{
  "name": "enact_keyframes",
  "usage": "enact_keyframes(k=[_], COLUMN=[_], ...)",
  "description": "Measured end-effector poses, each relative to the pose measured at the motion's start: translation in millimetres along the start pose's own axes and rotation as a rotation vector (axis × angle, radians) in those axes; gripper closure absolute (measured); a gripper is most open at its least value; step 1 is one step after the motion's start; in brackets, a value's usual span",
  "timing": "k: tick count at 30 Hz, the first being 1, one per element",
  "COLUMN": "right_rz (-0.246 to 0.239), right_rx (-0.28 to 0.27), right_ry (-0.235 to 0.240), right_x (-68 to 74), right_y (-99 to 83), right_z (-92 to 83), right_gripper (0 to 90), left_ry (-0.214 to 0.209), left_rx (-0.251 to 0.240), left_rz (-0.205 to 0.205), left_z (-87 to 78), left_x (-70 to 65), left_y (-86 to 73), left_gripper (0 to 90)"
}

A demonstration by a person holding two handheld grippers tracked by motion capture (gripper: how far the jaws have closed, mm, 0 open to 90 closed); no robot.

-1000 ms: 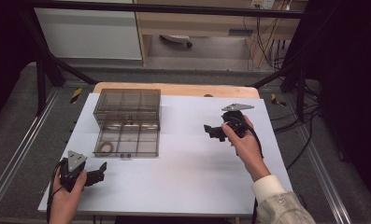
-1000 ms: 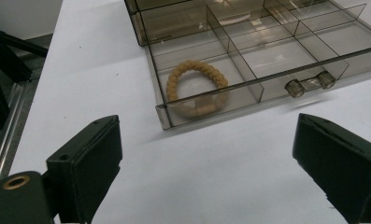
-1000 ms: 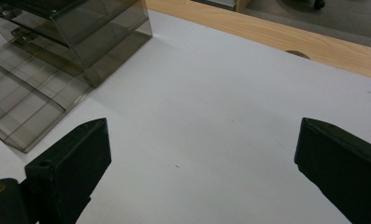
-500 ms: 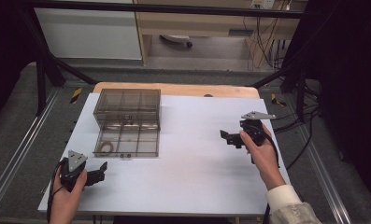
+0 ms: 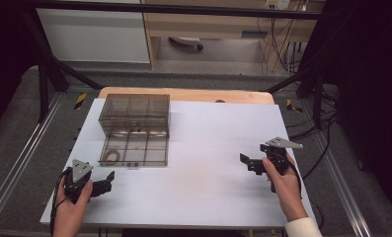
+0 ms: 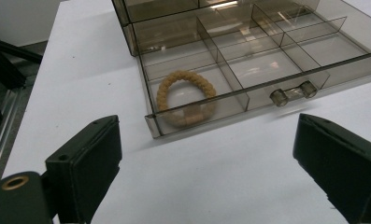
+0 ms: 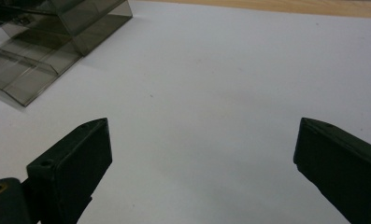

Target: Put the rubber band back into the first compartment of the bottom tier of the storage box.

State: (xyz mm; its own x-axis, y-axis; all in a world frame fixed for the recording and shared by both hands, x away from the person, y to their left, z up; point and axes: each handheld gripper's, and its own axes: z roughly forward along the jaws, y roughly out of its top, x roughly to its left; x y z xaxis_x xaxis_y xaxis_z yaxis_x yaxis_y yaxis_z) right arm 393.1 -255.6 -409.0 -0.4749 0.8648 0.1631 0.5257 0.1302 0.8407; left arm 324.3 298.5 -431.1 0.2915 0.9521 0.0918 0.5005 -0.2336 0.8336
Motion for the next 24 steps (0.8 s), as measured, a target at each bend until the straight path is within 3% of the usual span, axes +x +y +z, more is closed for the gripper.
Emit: enact_keyframes(k=[9,16,24], right_rz=[-0.004,0.005,-0.040], right_rx=[-0.005,-0.013,0.024], right_ry=[-0.012,0.010,0.018], right_x=[2.3,5.3,14.0], right_y=[-28.2,-38.3,-42.3], right_z=[-10.3,-14.4,-6.3], right_gripper=[5.2,4.6,4.0], left_ry=[-0.039,-0.064,-0.081], left_rx=[-0.019,-0.025,-0.057], left_rz=[-0.014,-0.011,-0.030], left_z=[-3.0,-5.6,-7.8], left_x=[-7.0,-15.4,-18.5], left_y=[4.8,9.1,12.2], left_gripper=[7.8,7.8,5.9])
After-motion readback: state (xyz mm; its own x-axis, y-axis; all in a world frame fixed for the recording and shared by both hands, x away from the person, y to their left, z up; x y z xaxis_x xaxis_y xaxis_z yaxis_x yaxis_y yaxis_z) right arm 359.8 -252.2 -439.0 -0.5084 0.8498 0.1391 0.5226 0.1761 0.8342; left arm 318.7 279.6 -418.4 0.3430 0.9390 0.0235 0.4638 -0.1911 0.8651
